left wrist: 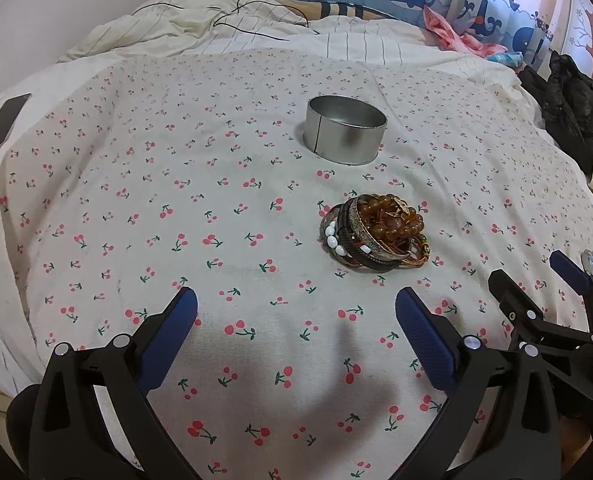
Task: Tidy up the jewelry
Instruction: 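Move both tools toward the jewelry pile on the tin lid, then grasp the amber bead bracelet with the right gripper while the left gripper approaches the bangles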
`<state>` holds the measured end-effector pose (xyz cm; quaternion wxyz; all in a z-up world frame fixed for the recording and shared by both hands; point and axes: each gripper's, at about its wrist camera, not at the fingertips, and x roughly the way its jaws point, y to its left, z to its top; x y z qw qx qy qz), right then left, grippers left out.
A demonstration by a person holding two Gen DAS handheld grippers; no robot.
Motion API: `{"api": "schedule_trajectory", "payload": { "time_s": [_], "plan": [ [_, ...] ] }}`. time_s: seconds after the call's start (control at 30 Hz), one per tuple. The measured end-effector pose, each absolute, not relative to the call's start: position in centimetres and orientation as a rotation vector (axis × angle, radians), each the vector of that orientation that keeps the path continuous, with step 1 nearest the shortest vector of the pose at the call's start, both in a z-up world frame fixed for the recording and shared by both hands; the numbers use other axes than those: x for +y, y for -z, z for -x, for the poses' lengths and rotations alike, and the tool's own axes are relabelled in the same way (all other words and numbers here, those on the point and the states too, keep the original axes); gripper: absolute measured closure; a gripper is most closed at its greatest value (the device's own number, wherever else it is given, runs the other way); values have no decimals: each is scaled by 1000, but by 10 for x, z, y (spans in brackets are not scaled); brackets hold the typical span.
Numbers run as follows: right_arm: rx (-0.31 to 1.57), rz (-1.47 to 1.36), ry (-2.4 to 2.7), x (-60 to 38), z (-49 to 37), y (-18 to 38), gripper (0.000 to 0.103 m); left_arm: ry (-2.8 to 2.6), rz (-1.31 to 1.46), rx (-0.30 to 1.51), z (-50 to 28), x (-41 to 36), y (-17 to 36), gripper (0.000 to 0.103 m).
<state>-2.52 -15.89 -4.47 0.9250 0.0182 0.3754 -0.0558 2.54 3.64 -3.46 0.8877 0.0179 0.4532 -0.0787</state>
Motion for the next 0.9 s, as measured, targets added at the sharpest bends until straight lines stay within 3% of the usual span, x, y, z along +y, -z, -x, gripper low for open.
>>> {"api": "schedule_trajectory", "payload": {
  "time_s": [0.9],
  "plan": [
    [721, -73, 19, -160, 26, 33, 8, 228, -55, 960, -50, 32, 45, 7]
  ]
}}
